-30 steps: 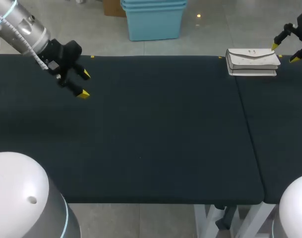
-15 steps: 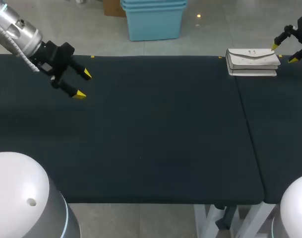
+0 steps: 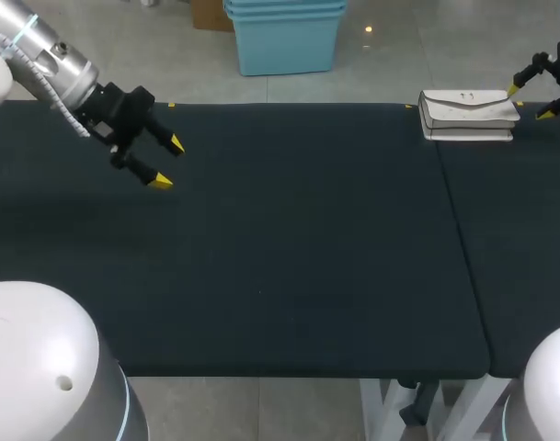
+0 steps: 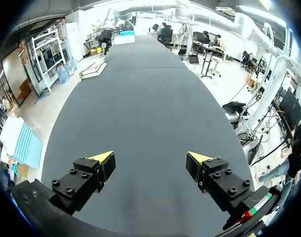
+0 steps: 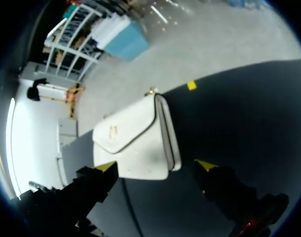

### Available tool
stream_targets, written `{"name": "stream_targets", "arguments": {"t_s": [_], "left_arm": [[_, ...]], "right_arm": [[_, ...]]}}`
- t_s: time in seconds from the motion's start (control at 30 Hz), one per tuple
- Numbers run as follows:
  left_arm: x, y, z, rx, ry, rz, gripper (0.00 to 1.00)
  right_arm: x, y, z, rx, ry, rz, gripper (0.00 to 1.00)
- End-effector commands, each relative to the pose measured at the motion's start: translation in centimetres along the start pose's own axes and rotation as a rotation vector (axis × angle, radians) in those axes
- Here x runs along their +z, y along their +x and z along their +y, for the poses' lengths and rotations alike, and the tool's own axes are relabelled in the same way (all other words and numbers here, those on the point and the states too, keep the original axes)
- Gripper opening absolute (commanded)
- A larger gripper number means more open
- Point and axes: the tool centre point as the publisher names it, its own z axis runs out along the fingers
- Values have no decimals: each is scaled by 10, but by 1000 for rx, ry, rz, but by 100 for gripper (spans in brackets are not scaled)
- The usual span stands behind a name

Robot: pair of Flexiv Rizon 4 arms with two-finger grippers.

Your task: Pick up the bag, open it, inspect its contents, close it, and place it on the opposite side

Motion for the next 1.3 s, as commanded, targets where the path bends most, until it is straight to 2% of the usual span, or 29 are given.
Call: {"name": "stream_targets", "arguments": {"t_s": [0.03, 0.33, 0.37, 0.4, 0.43, 0.47, 0.5, 0.6, 0.7, 1.0, 1.3], "left_arm": [[0, -2, 1, 1, 3, 6, 100], [0, -2, 1, 1, 3, 6, 100], [0, -2, 1, 1, 3, 6, 100], [0, -2, 1, 1, 3, 6, 100], [0, -2, 1, 1, 3, 6, 100], [0, -2, 1, 1, 3, 6, 100], [0, -2, 1, 1, 3, 6, 100], [0, -2, 1, 1, 3, 6, 100], [0, -2, 1, 1, 3, 6, 100], [0, -2, 1, 1, 3, 6, 100], [0, -2, 1, 1, 3, 6, 100]], "right_arm": [[13, -5, 17, -1, 164, 28, 100], [36, -3, 15, -12, 265, 37, 100], [38, -3, 16, -13, 274, 40, 95], [39, -2, 16, -12, 275, 40, 89], [40, -1, 16, -13, 280, 41, 77], [41, 0, 16, -17, 287, 42, 56], [41, 1, 16, -20, 291, 42, 47], [43, 3, 17, -28, 300, 48, 35], [45, 4, 18, -32, 316, 51, 0], [50, 9, -2, -47, 350, 103, 0], [47, 30, -50, -95, 378, 210, 0]]}}
